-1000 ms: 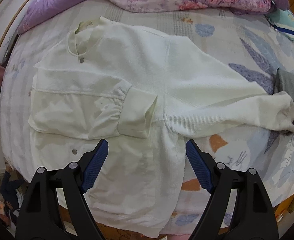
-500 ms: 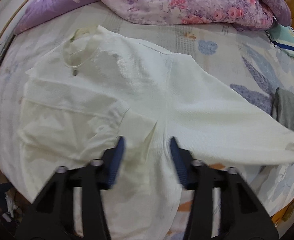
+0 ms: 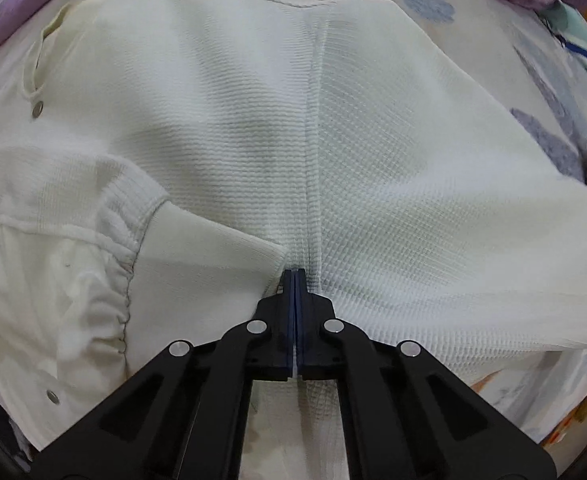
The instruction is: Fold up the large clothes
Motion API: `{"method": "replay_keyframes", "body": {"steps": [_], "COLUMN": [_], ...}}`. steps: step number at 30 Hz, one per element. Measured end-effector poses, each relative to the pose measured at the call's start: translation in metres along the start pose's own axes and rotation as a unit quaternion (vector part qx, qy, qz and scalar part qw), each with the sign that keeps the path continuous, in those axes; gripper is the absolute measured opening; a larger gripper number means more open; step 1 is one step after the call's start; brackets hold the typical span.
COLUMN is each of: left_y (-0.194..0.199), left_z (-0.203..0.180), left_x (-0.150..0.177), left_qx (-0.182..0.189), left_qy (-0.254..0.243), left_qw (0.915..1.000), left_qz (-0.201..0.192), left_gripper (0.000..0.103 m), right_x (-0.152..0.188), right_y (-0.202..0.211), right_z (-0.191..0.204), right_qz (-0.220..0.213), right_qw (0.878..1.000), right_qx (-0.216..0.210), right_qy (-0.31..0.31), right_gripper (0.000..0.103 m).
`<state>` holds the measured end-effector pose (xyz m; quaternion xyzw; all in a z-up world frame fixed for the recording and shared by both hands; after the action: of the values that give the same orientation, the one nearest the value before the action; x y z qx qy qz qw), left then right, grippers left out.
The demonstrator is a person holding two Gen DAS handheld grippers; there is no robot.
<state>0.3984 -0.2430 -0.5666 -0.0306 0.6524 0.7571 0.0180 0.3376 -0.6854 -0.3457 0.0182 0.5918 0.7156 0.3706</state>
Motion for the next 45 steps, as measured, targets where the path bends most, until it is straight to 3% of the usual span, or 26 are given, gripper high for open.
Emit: {"method": "replay_keyframes", "body": {"steps": [4, 10, 15, 19, 25, 31, 33, 39, 45], "left_y": [-0.002, -0.006, -0.002, 0.035, 0.095, 0.121, 0.121, 0.101, 0.085], "left_z": [0.001, 0.01, 0.019, 0.047, 0.154, 0.269, 0.322, 0.412, 0.448], "left_x": [0.0, 0.0, -0.003, -0.005, -0.013, -0.008, 0.0, 0.019, 0.043], "left_qx": [0.011, 0.046, 0.079, 0.101, 0.061, 0.0, -0.018, -0.054, -0.071], "left_qy": [-0.011, -0.019, -0.033, -0.045, -0.031, 0.024, 0.058, 0.14, 0.192], "left_qw": [0.9999, 0.9986, 0.9963, 0.9938, 0.9962, 0.996, 0.9946, 0.9871, 0.9782], "left_qz": [-0.006, -0.015, -0.002, 0.006, -0.053, -0.086, -0.084, -0.055, -0.037], "left_gripper": [0.0, 0.002, 0.0, 0.0, 0.001, 0.001, 0.001, 0.001, 0.001], "right_x": [-0.002, 0.0, 0.017, 0.044, 0.109, 0.193, 0.219, 0.294, 0.331], "right_y": [0.037, 0.08, 0.099, 0.088, 0.045, -0.004, -0.019, -0.064, -0.086], "right_z": [0.061, 0.164, 0.261, 0.331, 0.429, 0.517, 0.539, 0.584, 0.6], "right_qz": [-0.051, -0.083, -0.084, -0.049, 0.022, 0.092, 0.105, 0.159, 0.186], "right_qw": [0.997, 0.986, 0.972, 0.962, 0.951, 0.934, 0.93, 0.924, 0.92], "right_qx": [-0.041, -0.126, -0.182, -0.229, -0.256, -0.295, -0.307, -0.307, -0.31], "right_qy": [0.032, 0.071, 0.125, 0.14, 0.17, 0.18, 0.172, 0.162, 0.153], "right_gripper": [0.004, 0.004, 0.004, 0.004, 0.004, 0.004, 0.004, 0.005, 0.005]}}
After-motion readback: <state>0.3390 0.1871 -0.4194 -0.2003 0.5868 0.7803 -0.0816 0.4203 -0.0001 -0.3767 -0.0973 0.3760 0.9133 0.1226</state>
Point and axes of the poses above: each gripper's, at about its wrist camera, not at the fingertips, and y roughly against the way its jaws point, z to its left, x to its underside, the point moved 2 cm from there along -y, roughly the way its jaws point, and after that the axes turned 10 degrees about -x, right-handed, at the moved point
